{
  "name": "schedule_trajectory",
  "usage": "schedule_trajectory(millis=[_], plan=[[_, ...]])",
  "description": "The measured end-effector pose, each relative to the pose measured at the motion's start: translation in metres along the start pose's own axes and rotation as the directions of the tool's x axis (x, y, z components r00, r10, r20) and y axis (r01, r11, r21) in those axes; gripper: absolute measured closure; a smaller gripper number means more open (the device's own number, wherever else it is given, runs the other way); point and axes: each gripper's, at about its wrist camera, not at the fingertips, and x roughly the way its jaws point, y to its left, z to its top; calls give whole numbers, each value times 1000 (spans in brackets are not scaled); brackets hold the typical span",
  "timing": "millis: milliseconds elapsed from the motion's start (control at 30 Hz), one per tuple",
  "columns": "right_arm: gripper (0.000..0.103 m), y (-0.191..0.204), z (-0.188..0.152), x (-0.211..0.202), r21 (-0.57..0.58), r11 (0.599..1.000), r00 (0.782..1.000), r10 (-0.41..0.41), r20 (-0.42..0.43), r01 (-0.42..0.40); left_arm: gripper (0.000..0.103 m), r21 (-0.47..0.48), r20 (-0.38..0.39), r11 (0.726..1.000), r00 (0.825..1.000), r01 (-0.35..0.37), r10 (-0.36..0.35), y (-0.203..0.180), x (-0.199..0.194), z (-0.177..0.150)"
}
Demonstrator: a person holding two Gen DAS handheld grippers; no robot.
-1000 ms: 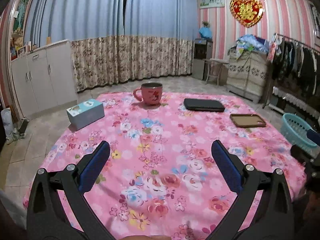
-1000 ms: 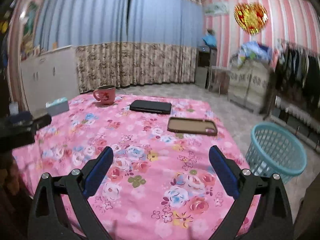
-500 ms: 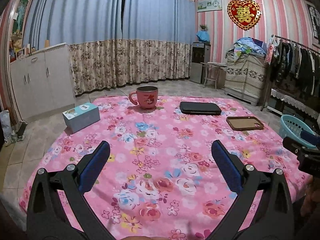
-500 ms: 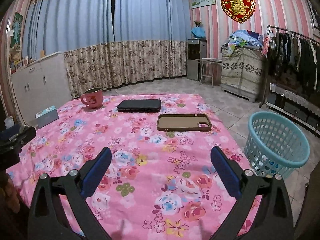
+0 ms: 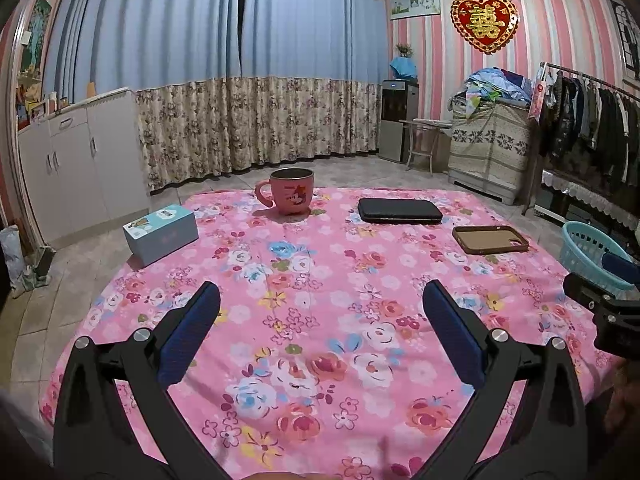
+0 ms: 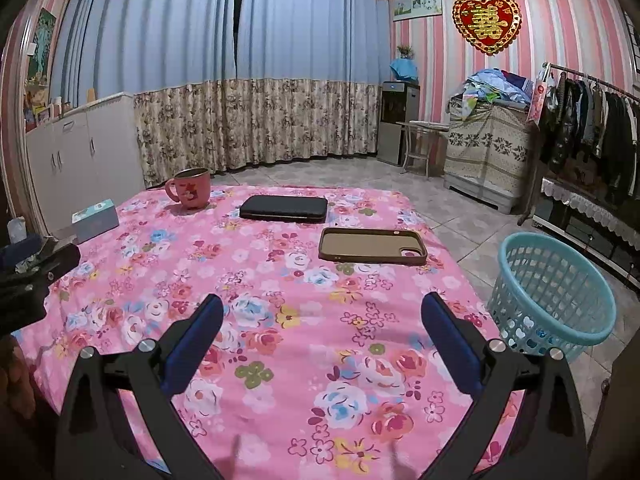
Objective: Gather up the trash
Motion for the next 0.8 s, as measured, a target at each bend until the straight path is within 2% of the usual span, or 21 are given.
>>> schedule_trajectory(millis=[800], plan=[[6,3,0,0,-9,1000,1000,7,-9,-7,5,-9,-2,1000,1000,6,-6,0,3,-1]])
